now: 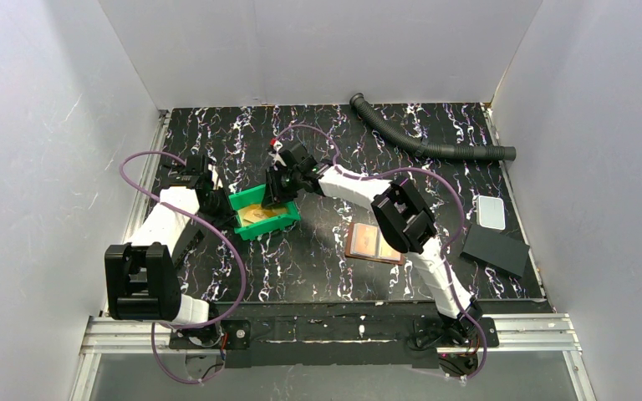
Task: Put the credit cards into the card holder
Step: Pick up the credit card from the storage box.
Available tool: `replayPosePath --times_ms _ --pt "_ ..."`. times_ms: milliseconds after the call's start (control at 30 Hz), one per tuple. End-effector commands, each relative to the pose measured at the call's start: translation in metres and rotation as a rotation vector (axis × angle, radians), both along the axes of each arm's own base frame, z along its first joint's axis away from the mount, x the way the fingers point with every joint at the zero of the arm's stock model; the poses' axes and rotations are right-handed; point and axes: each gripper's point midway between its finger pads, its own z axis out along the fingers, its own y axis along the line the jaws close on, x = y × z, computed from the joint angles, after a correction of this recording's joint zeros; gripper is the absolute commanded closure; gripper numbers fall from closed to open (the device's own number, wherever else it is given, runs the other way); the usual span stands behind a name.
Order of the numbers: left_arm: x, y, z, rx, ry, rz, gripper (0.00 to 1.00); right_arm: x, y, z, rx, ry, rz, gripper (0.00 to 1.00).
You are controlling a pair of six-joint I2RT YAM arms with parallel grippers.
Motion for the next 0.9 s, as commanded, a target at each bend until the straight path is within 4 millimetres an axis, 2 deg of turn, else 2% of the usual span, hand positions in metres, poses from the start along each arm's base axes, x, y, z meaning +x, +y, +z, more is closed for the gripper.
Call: replayPosePath --times_ms 0,167,367,700,867 --pt "-0.018 -0.002 -0.006 -0.003 0.069 -0.017 0.98 0.003 0.008 0.051 0.133 -0.027 0.034 0.62" --pt "-0.015 -0.002 -0.004 -0.007 0.061 -0.018 0.98 -0.003 0.008 0.035 0.122 0.016 0.065 0.51" --pt "-0.014 -0.004 -0.003 -0.014 0.059 -0.017 0.98 -0.008 0.006 0.016 0.101 0.047 0.081 0.46" --pt "-0.013 -0.005 -0.002 -0.022 0.058 -0.009 0.98 -0.026 0.005 -0.015 0.094 0.165 0.133 0.48" --pt "-0.013 -0.006 -0.003 -0.027 0.06 -0.006 0.98 -0.034 0.009 -0.014 0.123 0.199 0.158 0.52"
